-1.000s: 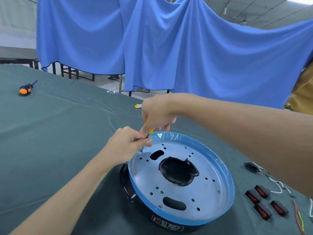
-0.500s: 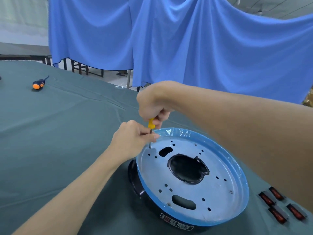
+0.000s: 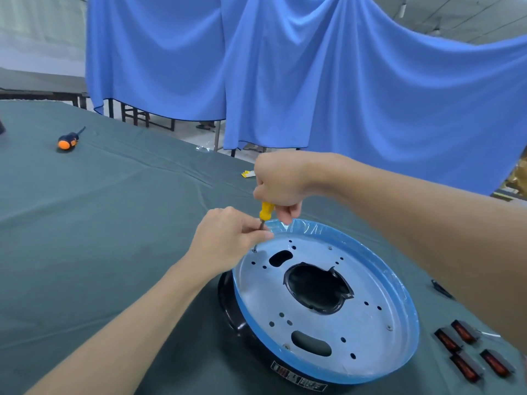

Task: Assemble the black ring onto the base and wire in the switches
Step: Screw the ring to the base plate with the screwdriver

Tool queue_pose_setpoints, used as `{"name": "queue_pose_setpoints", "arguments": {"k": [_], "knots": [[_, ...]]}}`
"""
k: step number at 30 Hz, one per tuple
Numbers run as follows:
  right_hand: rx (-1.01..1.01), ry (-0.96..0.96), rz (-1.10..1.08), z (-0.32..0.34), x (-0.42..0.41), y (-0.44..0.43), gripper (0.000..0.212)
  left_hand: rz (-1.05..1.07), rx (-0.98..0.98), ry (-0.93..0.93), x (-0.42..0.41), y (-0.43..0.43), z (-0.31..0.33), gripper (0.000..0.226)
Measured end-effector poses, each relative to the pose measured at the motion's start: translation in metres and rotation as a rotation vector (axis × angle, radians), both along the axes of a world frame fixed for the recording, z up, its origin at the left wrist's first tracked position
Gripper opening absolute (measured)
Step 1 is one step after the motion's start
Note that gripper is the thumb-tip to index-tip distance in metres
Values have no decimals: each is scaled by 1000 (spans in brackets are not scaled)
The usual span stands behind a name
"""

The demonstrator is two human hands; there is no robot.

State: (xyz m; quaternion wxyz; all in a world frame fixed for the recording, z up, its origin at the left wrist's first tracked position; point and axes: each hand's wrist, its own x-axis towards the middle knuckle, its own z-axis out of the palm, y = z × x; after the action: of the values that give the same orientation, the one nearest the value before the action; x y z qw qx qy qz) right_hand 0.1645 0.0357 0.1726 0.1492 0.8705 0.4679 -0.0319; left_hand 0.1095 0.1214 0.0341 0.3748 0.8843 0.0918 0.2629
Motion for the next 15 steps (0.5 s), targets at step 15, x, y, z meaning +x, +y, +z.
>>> {"name": "queue_pose_setpoints", "arguments": {"k": [15], "knots": [[182,92,-105,-5,3,-6,34,11,45,40,0,0,2,20]]}}
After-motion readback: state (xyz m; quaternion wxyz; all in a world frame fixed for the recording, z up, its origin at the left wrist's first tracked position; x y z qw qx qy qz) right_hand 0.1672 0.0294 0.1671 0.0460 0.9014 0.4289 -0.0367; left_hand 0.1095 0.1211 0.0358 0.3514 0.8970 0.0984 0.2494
